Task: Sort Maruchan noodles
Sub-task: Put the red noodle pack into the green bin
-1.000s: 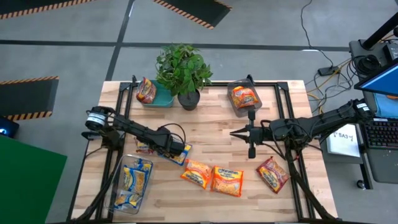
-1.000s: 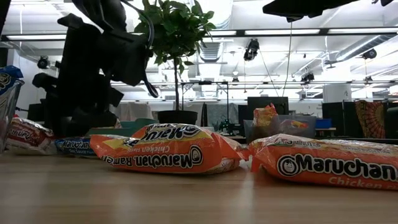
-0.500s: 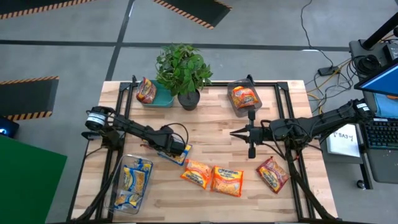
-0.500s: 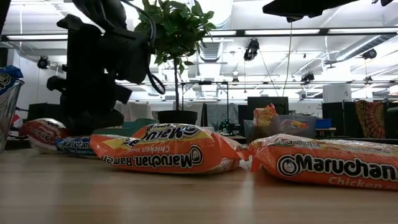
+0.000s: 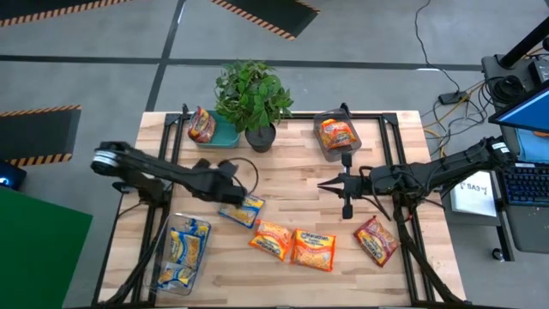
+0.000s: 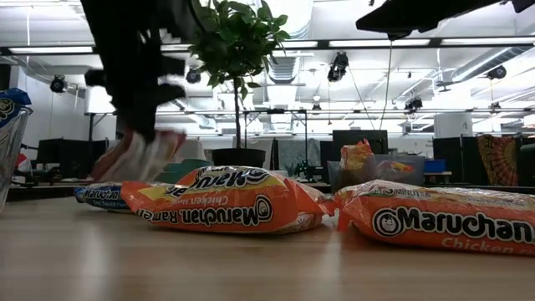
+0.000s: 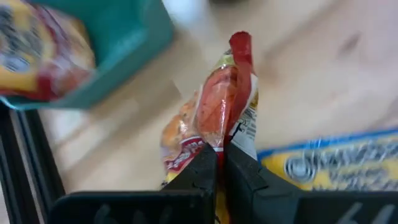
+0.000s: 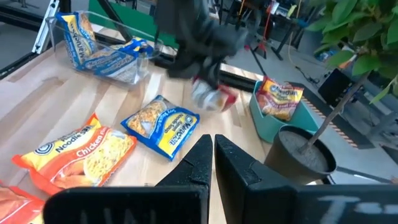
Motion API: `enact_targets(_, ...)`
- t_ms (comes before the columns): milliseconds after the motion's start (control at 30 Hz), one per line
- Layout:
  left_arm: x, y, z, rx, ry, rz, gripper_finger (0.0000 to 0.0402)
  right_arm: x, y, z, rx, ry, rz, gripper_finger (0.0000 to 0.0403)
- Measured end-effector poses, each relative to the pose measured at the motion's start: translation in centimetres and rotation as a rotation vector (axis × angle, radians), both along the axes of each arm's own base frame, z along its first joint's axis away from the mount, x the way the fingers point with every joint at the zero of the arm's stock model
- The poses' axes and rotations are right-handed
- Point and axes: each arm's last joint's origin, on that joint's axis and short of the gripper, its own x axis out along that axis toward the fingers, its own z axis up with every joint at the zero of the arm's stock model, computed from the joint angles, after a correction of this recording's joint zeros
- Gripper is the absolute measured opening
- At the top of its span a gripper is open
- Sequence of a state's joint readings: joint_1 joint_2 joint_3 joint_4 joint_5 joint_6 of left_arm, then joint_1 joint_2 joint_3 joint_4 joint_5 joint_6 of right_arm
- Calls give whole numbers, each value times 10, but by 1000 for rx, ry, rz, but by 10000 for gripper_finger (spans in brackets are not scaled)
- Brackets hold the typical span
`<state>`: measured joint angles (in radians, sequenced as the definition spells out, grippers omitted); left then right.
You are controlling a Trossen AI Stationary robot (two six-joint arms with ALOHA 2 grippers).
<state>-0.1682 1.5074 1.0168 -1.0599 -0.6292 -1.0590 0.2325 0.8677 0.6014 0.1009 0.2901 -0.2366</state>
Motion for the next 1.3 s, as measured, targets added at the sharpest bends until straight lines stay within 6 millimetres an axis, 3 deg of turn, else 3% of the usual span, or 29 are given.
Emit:
enact_targets(233, -31, 9, 50, 133, -246, 31, 0, -1, 0, -6, 50, 13, -13, 9)
enact_targets(533, -66, 31, 86, 277, -401, 110, 0, -1, 0, -9, 63, 13, -16, 9)
enact_targets(900, -86, 71, 96, 371, -351, 265, 0, -1, 0, -10, 118, 12, -30, 9)
enact_targets(1300, -85, 109, 103, 390, -389, 341, 0, -2, 0, -11, 130, 15, -33, 9)
